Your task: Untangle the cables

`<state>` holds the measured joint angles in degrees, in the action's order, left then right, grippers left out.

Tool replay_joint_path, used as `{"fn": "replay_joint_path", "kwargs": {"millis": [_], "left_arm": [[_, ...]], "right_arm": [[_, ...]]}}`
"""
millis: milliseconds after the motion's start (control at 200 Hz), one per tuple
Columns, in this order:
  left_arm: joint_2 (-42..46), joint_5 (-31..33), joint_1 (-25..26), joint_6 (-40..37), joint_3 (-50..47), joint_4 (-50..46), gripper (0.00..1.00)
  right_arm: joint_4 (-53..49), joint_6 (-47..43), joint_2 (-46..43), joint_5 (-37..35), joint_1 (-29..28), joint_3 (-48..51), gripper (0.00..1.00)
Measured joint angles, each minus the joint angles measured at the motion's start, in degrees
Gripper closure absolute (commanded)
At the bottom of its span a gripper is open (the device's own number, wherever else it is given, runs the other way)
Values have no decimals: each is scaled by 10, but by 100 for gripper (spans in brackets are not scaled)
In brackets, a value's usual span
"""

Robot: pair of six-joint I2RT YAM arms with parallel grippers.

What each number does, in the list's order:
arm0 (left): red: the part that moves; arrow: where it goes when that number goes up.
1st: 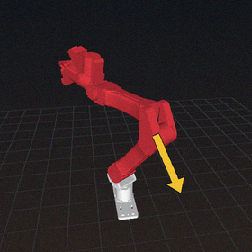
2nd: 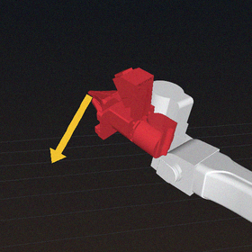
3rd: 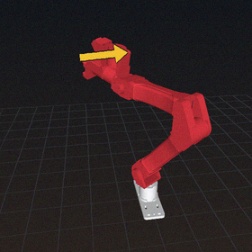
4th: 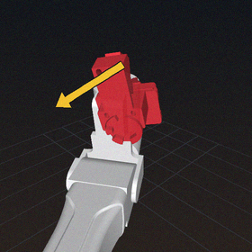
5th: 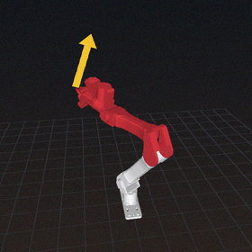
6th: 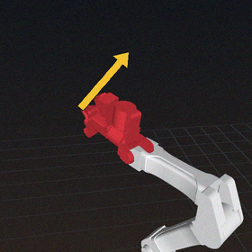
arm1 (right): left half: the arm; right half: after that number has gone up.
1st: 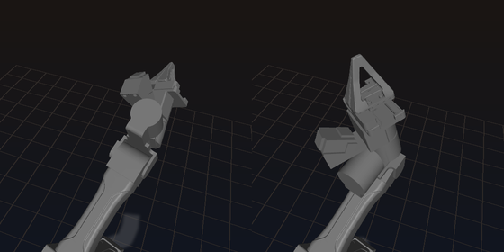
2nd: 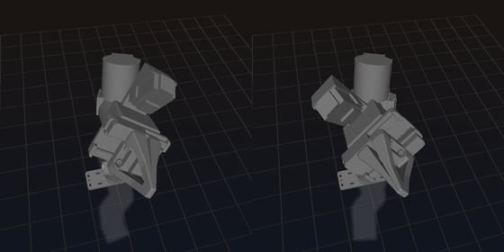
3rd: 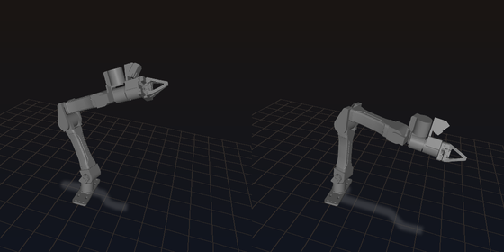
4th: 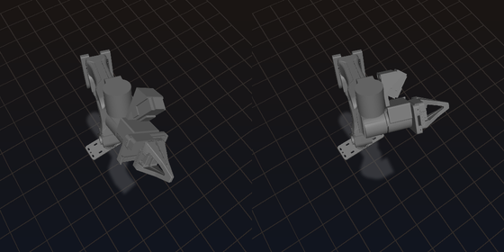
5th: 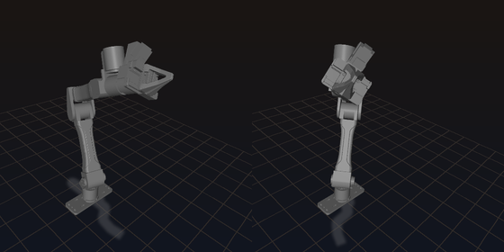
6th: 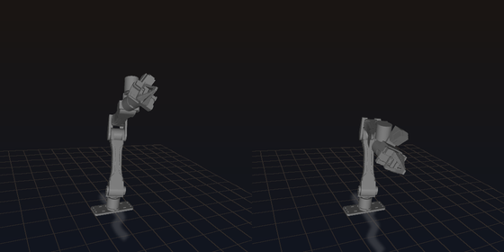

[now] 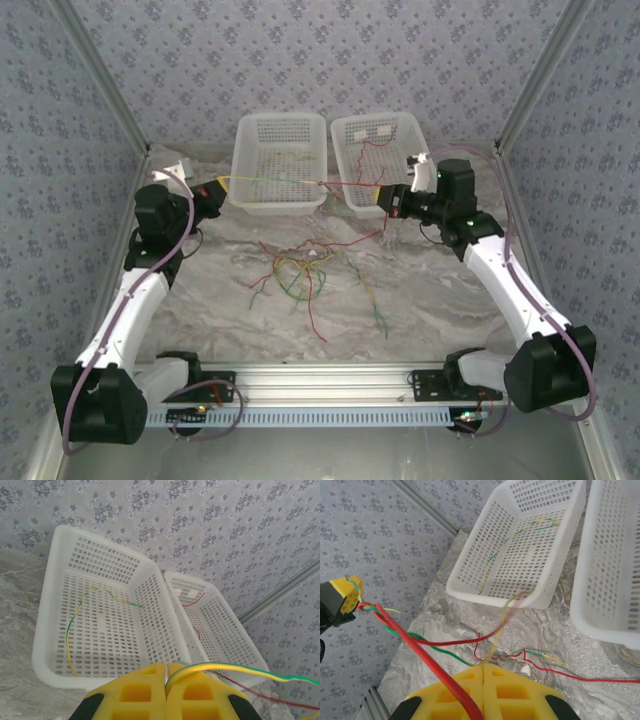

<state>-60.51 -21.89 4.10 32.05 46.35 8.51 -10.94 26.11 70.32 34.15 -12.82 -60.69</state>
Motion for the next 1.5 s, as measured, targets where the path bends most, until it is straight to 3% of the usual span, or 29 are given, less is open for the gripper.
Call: {"fn": "replay_joint_path", "kwargs": {"millis": [440, 635, 800, 1244, 1499], "left_arm": [[1, -2, -8, -30, 86, -47, 100], [-14, 145, -81, -35, 110, -81, 100], [-14, 227, -105, -35, 109, -109, 100], [-5, 199, -89, -62, 145, -120, 100], [-33, 299, -6, -142, 246, -150, 100]], "right_arm": [[-44, 20, -51, 6, 118, -53, 100], [-70, 33, -63, -73, 200, -76, 100], [-81, 33, -63, -115, 233, -79, 100], [-81, 34, -58, -118, 233, -79, 100], [-82, 30, -58, -119, 223, -94, 100]]}}
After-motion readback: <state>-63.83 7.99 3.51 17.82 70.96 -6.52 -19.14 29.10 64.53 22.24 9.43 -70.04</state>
